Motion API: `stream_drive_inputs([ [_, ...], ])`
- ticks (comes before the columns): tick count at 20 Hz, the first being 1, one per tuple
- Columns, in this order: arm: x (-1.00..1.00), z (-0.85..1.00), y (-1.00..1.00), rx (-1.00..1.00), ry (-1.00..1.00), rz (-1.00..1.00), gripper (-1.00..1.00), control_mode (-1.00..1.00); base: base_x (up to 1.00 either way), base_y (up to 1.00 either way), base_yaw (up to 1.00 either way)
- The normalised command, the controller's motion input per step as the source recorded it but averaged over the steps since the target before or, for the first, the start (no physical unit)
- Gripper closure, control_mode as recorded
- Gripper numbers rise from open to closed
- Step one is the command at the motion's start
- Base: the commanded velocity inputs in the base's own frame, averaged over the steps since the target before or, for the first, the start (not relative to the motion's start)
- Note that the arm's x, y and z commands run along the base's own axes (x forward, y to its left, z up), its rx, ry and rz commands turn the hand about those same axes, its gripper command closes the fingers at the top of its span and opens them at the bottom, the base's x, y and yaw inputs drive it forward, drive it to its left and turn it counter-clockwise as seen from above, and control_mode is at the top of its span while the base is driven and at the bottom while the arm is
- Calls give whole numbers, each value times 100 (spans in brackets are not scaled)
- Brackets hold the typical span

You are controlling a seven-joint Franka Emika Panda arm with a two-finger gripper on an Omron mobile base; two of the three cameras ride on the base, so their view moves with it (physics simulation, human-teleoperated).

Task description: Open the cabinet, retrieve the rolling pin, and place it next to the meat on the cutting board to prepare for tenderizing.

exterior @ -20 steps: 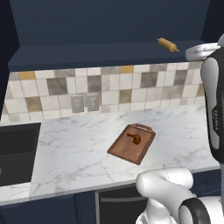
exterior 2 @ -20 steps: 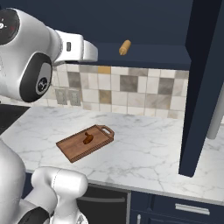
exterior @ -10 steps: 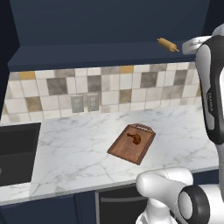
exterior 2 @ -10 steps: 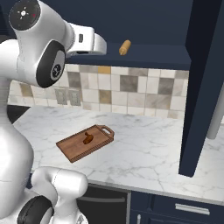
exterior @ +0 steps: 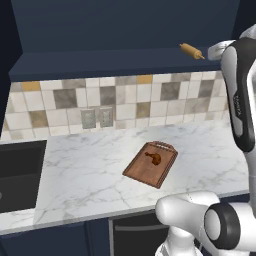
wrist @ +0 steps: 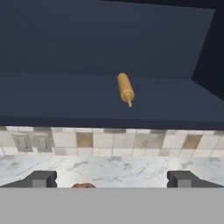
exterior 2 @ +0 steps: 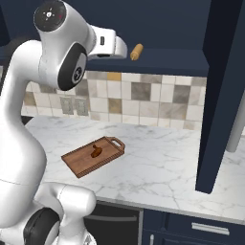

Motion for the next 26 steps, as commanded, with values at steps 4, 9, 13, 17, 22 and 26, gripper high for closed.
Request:
stream_drive_inputs([
  [4, 37, -10, -7, 0, 0, 0, -100, -100, 0, 0, 0],
  [9, 40, -8, -7, 1, 0, 0, -100, -100, 0, 0, 0],
  [13, 43, -7, -5, 1, 0, 0, -100, -100, 0, 0, 0],
  [17, 46, -6, -6, 2, 0, 0, -100, -100, 0, 0, 0],
  [22, 47, -6, -9, 3, 0, 0, -100, -100, 0, 0, 0],
  [26, 46, -3, -12, 2, 0, 0, -100, -100, 0, 0, 0],
])
